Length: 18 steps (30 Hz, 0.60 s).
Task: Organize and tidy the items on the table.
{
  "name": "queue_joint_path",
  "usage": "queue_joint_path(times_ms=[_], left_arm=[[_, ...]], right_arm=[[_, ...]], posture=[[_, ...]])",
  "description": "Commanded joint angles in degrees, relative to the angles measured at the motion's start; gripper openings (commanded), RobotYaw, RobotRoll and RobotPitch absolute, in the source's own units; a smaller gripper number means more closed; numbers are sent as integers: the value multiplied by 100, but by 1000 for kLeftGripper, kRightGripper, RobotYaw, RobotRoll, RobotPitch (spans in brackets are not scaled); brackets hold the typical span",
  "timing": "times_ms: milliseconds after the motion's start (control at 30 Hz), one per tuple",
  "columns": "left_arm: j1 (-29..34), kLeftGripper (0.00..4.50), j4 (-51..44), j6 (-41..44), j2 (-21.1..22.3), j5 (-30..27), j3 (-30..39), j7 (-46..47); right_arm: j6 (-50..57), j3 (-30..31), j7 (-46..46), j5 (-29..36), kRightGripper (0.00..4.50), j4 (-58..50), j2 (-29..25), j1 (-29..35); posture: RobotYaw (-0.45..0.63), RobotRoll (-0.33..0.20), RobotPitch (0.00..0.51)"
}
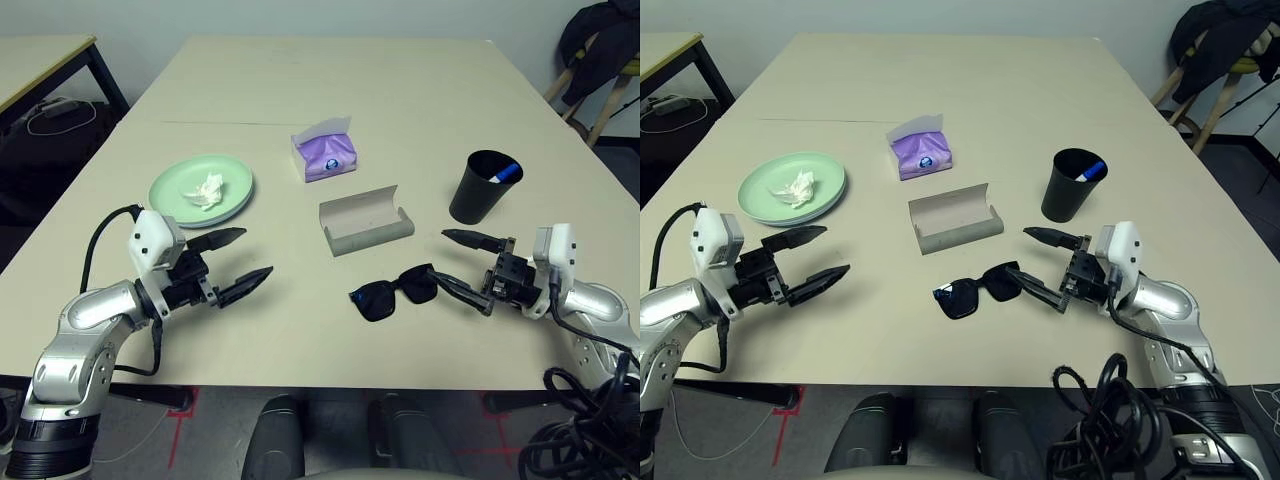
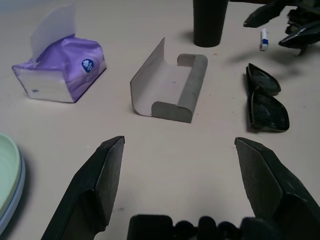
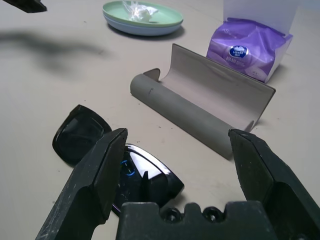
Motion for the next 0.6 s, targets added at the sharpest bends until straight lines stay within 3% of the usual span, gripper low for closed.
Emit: queue_joint_path(times_ms=[33,600], left_arm=[[86,4458,86,-192,134,64,-126,-234],[230,4458,44,-844,506,-93,-288,-1390]], right_arm=[[150,66,-22,-77,4500,-34,-88,-43],[47,39,227,-105,4500,177,-143,-274]], posture=[[82,0,79],[81,0,78]])
